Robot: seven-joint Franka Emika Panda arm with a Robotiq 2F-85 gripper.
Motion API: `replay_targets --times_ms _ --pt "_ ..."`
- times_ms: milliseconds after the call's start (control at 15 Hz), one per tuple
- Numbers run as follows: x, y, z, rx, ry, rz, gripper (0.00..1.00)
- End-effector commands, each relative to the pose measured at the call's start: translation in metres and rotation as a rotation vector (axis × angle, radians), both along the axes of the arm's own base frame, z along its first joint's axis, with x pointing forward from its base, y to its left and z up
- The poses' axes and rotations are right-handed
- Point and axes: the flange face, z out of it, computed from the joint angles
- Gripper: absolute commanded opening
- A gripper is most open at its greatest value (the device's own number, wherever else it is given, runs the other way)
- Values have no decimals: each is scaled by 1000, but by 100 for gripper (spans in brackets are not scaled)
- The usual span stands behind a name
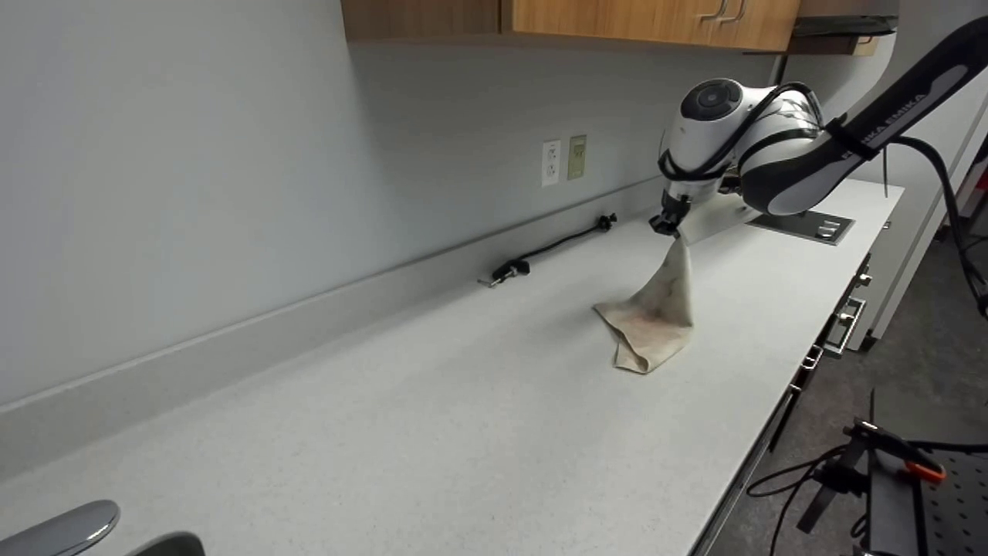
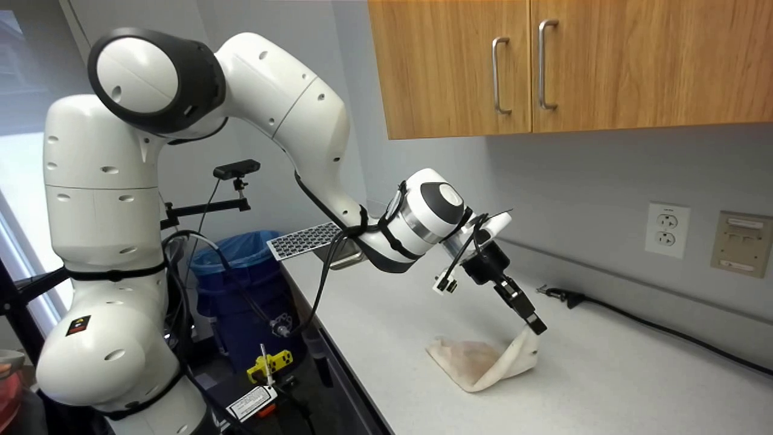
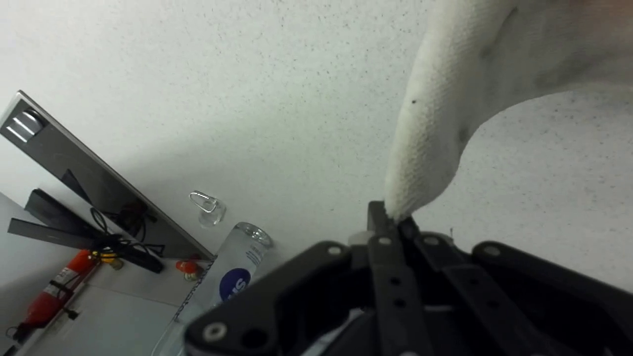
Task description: Spread the towel out on the counter
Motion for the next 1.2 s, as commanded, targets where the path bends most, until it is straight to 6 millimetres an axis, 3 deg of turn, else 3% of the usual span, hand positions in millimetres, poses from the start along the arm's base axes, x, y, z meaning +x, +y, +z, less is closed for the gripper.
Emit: replay_targets --times_ms 0,333,600,867,1133 --pt "9 6 -7 4 25 -25 34" --pt "14 31 0 11 19 3 72" --pt "25 56 -12 130 19 74 100" --pt "39 72 -34 261 21 117 100" --pt "48 64 -58 319 49 120 100"
